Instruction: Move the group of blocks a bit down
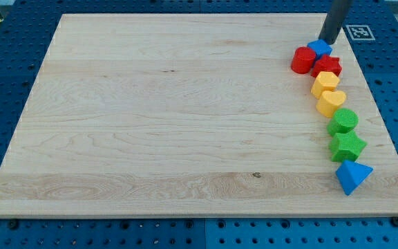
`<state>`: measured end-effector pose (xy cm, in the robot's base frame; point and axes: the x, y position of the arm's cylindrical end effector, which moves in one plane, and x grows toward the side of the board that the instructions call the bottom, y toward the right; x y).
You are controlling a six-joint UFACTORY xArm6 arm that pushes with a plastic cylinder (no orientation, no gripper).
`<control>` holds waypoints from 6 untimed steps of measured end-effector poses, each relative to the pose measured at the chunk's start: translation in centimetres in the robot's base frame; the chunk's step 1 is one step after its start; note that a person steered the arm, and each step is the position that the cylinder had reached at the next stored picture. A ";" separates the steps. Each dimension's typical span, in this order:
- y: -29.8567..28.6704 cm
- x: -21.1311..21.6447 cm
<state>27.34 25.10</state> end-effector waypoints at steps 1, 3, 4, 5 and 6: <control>-1.0 -0.7; -2.2 5.4; -2.4 8.0; -2.4 10.8; -2.4 11.7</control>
